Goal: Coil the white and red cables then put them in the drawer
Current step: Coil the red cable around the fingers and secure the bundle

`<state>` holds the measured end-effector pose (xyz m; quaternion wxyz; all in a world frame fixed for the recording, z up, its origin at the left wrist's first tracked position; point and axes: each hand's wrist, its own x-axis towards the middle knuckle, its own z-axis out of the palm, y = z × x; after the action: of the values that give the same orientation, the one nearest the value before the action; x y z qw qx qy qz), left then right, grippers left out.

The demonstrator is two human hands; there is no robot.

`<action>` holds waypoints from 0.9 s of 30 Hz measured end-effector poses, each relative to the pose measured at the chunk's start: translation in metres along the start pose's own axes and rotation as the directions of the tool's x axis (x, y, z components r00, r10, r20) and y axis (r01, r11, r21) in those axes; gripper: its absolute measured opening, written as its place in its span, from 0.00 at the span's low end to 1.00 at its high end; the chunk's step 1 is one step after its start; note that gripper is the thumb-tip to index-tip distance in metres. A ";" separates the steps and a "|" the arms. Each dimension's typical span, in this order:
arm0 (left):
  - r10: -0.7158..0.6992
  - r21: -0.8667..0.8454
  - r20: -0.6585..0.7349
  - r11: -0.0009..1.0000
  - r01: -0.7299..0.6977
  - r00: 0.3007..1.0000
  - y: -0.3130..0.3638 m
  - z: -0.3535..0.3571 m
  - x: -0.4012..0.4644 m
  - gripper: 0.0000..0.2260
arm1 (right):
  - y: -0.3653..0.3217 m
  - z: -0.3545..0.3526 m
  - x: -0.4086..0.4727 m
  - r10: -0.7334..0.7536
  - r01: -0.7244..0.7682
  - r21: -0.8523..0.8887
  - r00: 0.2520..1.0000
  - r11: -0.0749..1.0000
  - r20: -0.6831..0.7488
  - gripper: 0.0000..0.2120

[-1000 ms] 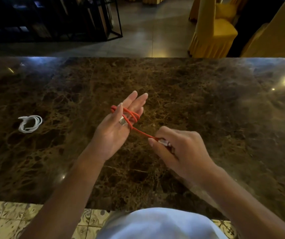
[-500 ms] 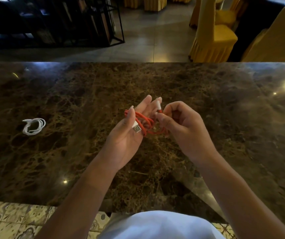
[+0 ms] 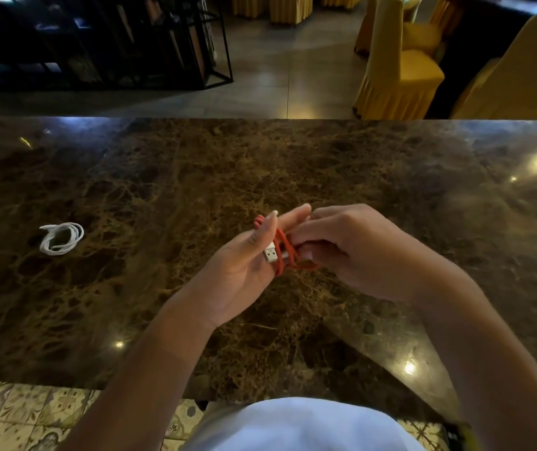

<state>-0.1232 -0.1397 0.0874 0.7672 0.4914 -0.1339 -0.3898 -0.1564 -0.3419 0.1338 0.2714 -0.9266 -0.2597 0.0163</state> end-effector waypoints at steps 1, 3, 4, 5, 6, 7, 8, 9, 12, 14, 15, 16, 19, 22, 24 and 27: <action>-0.006 -0.001 0.024 1.000 0.006 1.000 -0.001 0.001 0.000 0.34 | -0.001 -0.003 0.001 -0.034 0.034 0.002 0.999 0.999 0.043 0.10; 0.007 -0.038 0.037 0.999 -0.006 0.999 -0.001 0.003 0.001 0.35 | 0.000 -0.004 0.005 -0.040 0.039 0.010 0.997 0.999 0.073 0.09; 0.022 -0.075 0.019 0.997 -0.021 1.000 -0.001 0.003 0.001 0.35 | 0.002 -0.003 0.008 -0.004 0.002 0.046 0.999 0.999 0.048 0.09; 0.038 -0.118 0.001 0.992 -0.038 0.999 0.000 0.003 0.002 0.34 | 0.003 0.000 0.010 0.082 -0.081 0.139 0.997 0.987 0.000 0.09; 0.050 -0.162 -0.005 0.986 -0.050 0.999 0.001 0.005 0.001 0.32 | 0.003 0.004 0.013 0.195 -0.171 0.277 0.979 0.946 -0.062 0.10; 0.056 -0.204 -0.006 0.977 -0.056 0.998 0.001 0.007 0.001 0.30 | 0.003 0.009 0.014 0.311 -0.244 0.385 0.943 0.890 -0.122 0.12; 0.057 -0.245 -0.010 0.968 -0.058 0.998 0.001 0.010 0.000 0.30 | 0.001 0.014 0.015 0.399 -0.292 0.428 0.898 0.855 -0.184 0.12; 0.057 -0.279 -0.028 0.958 -0.063 0.998 0.000 0.012 -0.001 0.31 | -0.002 0.020 0.015 0.425 -0.312 0.384 0.868 0.869 -0.257 0.10; 0.070 -0.331 -0.105 0.938 -0.101 0.992 -0.003 0.015 -0.002 0.32 | -0.012 0.036 0.010 0.367 -0.309 0.199 0.817 0.930 -0.444 0.07; 0.093 -0.322 -0.128 0.938 -0.130 0.987 -0.002 0.017 -0.002 0.32 | -0.014 0.042 0.007 0.392 -0.268 0.304 0.775 0.914 -0.495 0.10; 0.107 -0.312 -0.137 0.939 -0.145 0.985 -0.001 0.018 -0.002 0.32 | -0.014 0.043 0.005 0.422 -0.249 0.382 0.766 0.890 -0.485 0.10; 0.121 -0.303 -0.143 0.939 -0.160 0.982 0.000 0.019 -0.002 0.32 | -0.013 0.044 0.004 0.443 -0.246 0.420 0.760 0.874 -0.476 0.10; 0.156 -0.289 -0.173 0.936 -0.201 0.973 0.006 0.016 -0.003 0.32 | -0.005 0.046 -0.002 0.456 -0.298 0.376 0.762 0.877 -0.460 0.11; 0.170 -0.234 -0.192 0.949 -0.213 0.967 0.006 0.018 -0.004 0.31 | -0.001 0.049 -0.003 0.436 -0.215 0.475 0.794 0.854 -0.425 0.10; 0.169 -0.203 -0.197 0.957 -0.209 0.966 0.004 0.020 -0.004 0.31 | -0.001 0.050 -0.004 0.394 -0.162 0.472 0.803 0.866 -0.448 0.10; 0.156 -0.181 -0.203 0.964 -0.194 0.967 0.004 0.021 -0.005 0.30 | -0.002 0.047 -0.004 0.338 -0.117 0.452 0.828 0.884 -0.447 0.11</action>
<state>-0.1375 -0.1490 0.1020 0.8532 0.4327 -0.0645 -0.2839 -0.1686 -0.3190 0.0942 0.5127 -0.8445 -0.0537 -0.1451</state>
